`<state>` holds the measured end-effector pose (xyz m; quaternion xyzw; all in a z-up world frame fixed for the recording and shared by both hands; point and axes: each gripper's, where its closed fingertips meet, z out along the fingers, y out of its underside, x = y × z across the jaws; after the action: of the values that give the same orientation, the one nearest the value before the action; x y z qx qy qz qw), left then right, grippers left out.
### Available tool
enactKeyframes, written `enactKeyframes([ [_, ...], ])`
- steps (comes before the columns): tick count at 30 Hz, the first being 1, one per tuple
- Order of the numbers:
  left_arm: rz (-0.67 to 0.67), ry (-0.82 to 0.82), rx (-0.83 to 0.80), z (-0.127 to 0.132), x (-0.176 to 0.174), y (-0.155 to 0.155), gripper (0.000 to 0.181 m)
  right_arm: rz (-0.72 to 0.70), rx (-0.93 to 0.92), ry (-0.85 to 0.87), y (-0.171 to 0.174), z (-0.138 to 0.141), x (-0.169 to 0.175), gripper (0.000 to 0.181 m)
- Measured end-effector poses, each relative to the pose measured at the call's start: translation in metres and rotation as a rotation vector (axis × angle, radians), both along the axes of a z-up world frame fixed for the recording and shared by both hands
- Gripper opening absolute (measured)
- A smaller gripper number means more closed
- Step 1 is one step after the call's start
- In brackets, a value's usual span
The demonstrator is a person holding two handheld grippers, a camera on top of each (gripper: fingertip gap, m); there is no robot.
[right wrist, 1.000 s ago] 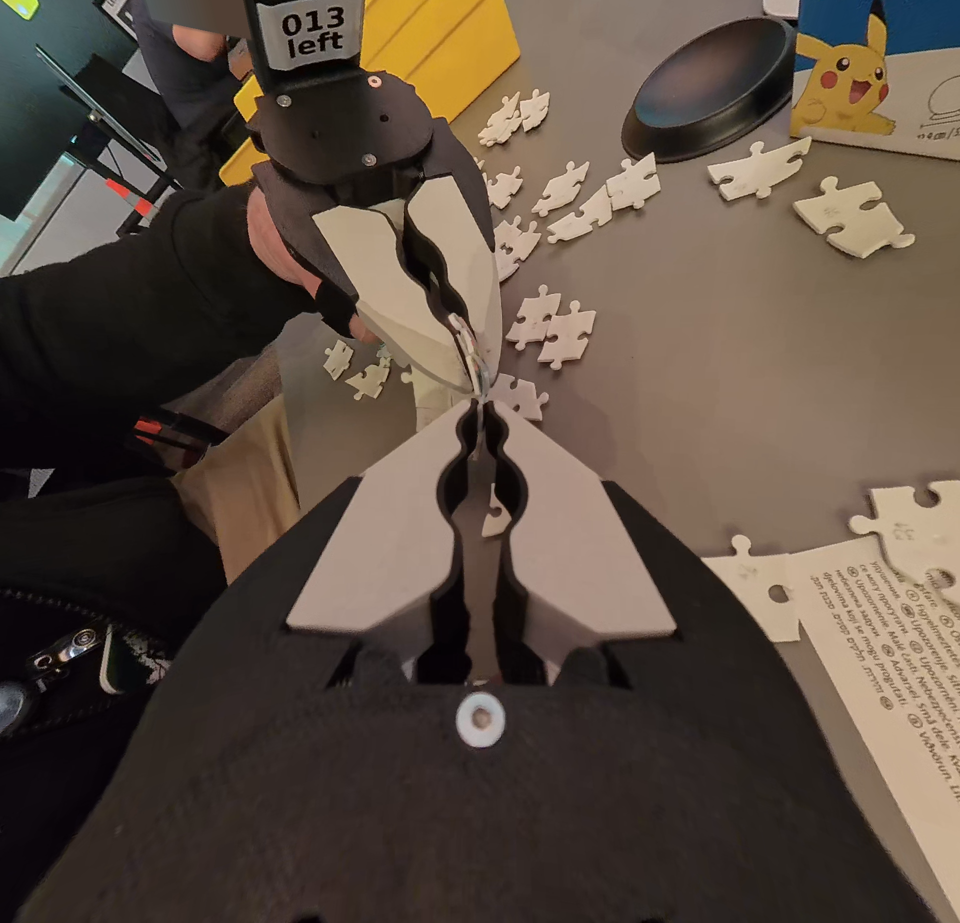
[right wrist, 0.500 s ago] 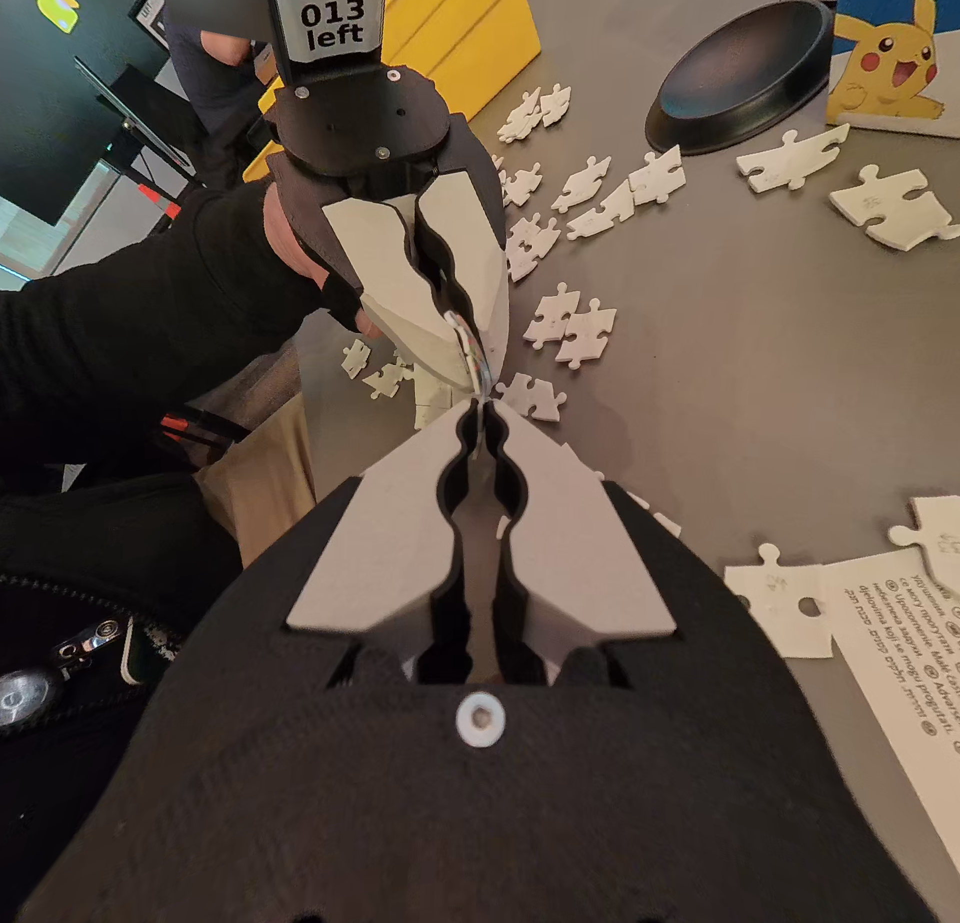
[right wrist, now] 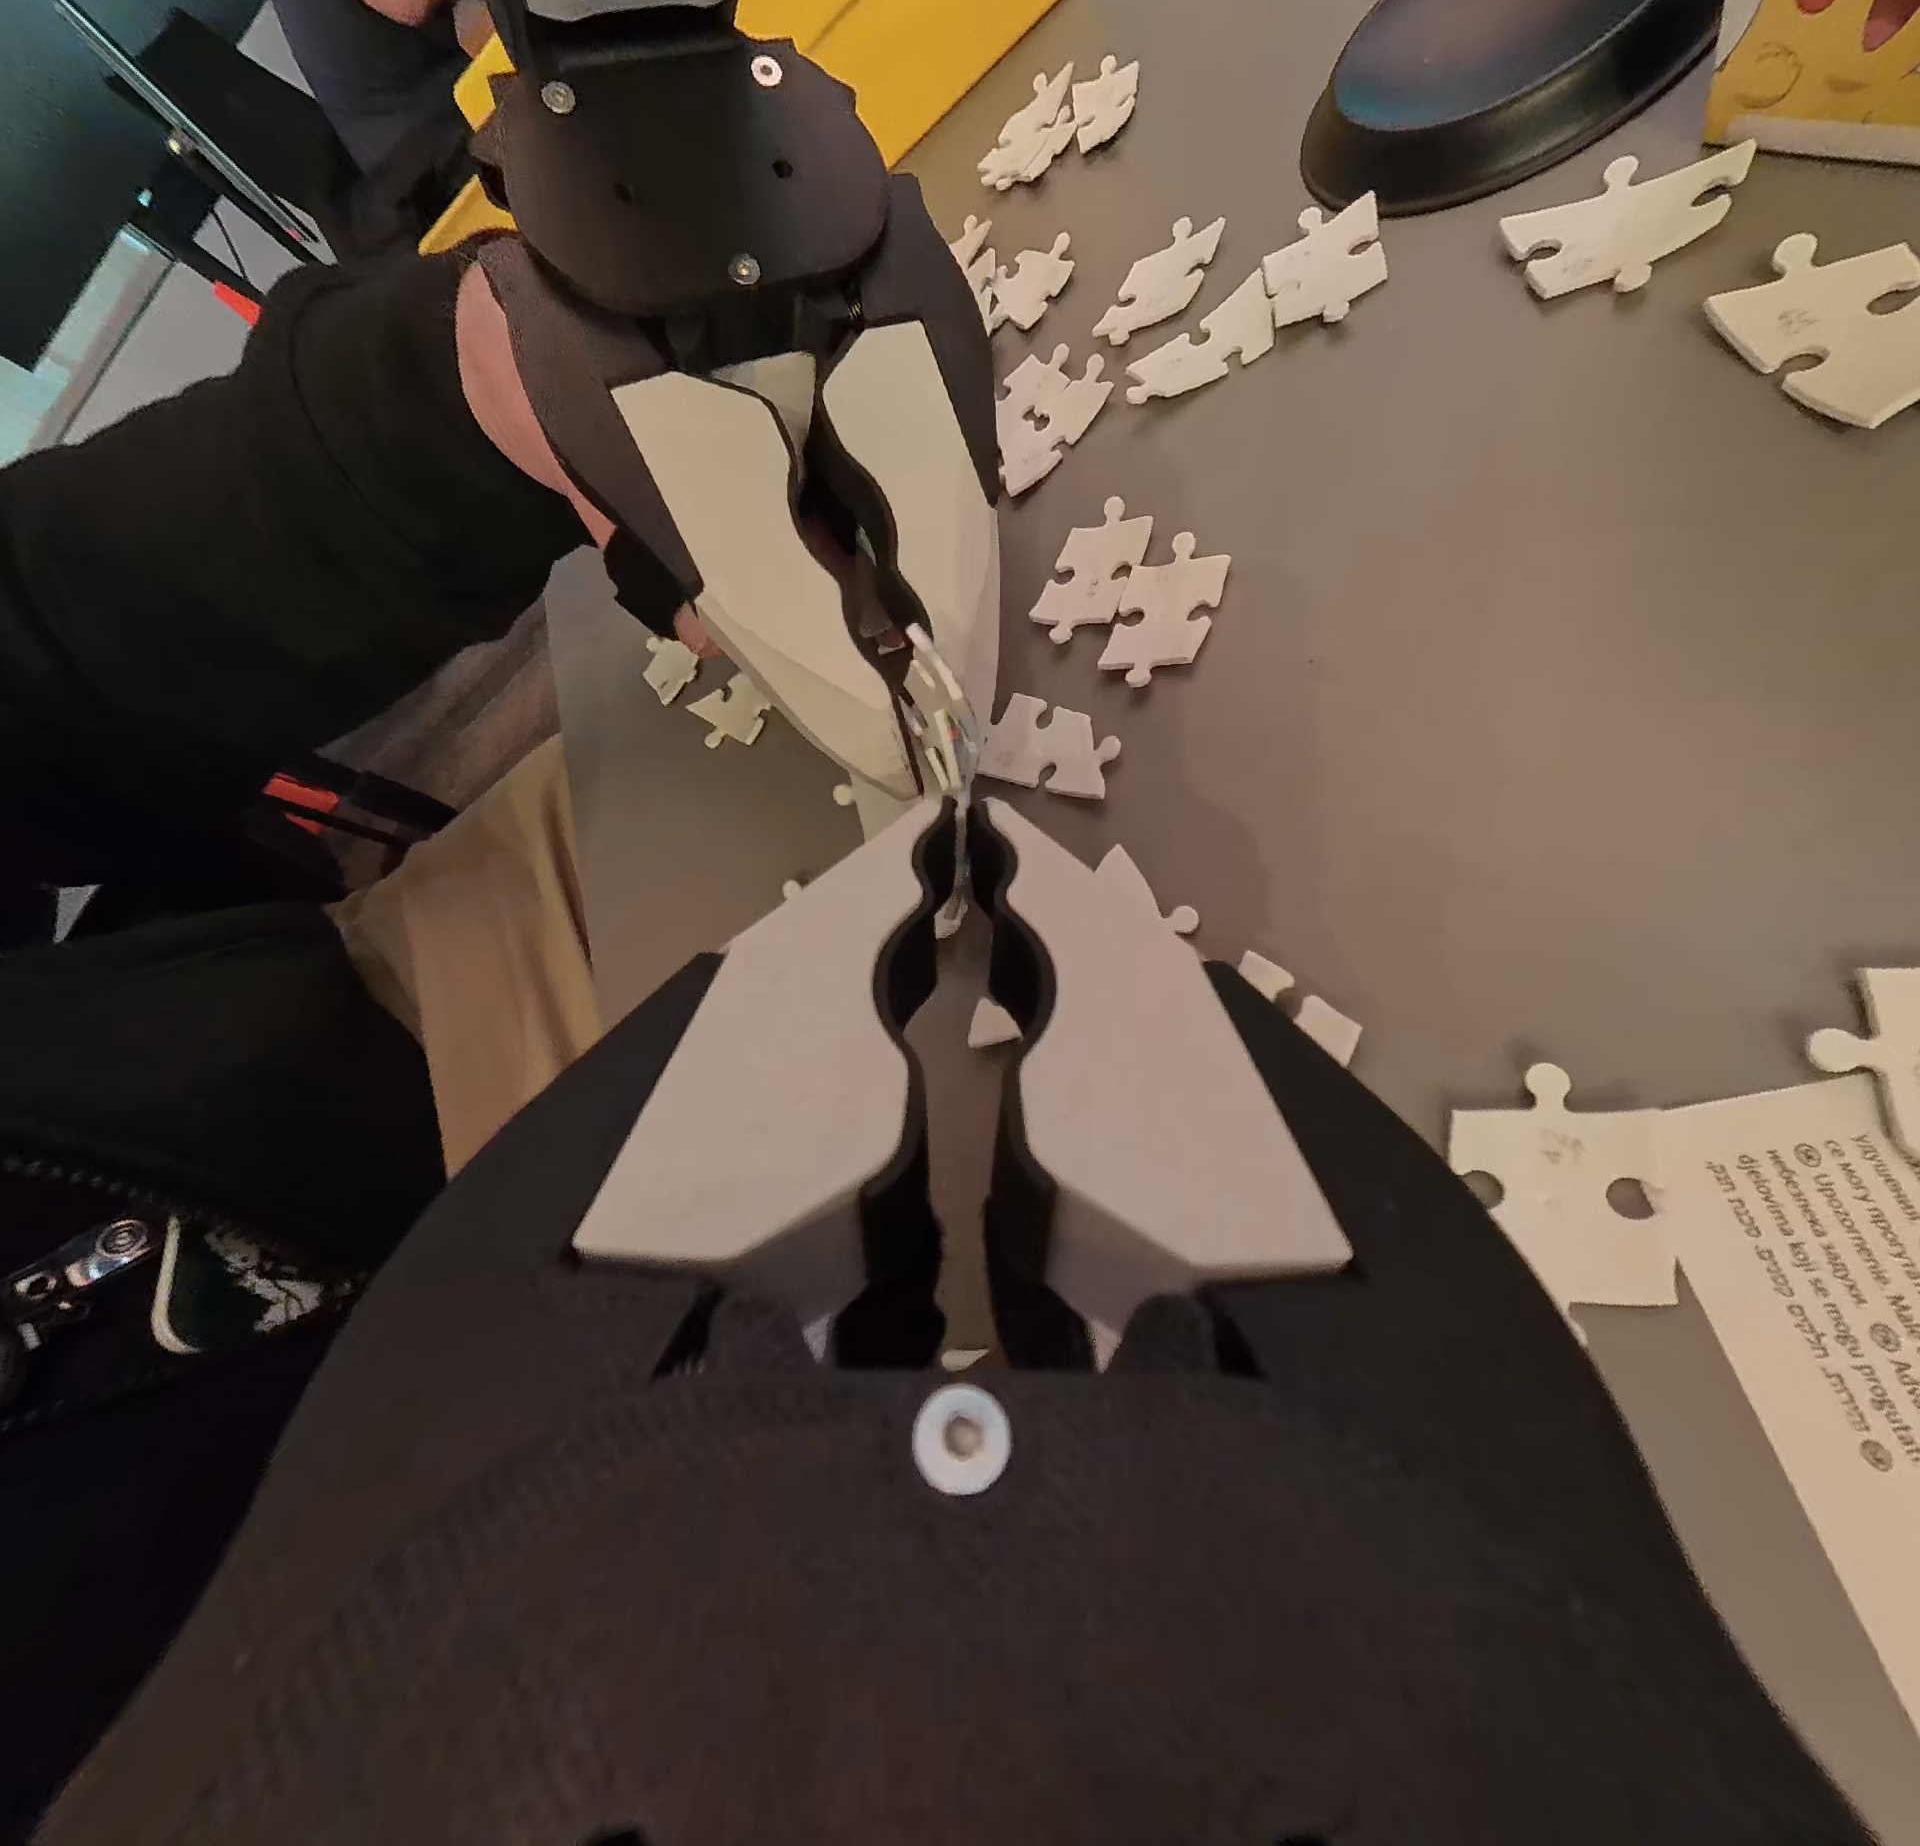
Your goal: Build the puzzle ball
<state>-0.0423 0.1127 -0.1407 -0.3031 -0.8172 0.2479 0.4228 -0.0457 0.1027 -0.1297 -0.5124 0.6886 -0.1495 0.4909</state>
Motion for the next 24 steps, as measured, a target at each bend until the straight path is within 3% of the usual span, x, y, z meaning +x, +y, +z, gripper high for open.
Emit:
enactKeyframes([
  [12, -0.023, -0.062, 0.016, -0.014, -0.001, 0.002, 0.002, 0.067, -0.195, 0.051, 0.003, -0.014, -0.002, 0.0],
  [17, -0.03, -0.087, 0.011, -0.014, -0.001, 0.003, 0.003, 0.06, -0.196, 0.052, 0.001, -0.014, -0.002, 0.0],
  [24, 0.013, -0.162, -0.024, -0.012, 0.01, 0.0, 0.029, 0.036, -0.15, 0.072, -0.003, -0.019, -0.002, 0.0],
])
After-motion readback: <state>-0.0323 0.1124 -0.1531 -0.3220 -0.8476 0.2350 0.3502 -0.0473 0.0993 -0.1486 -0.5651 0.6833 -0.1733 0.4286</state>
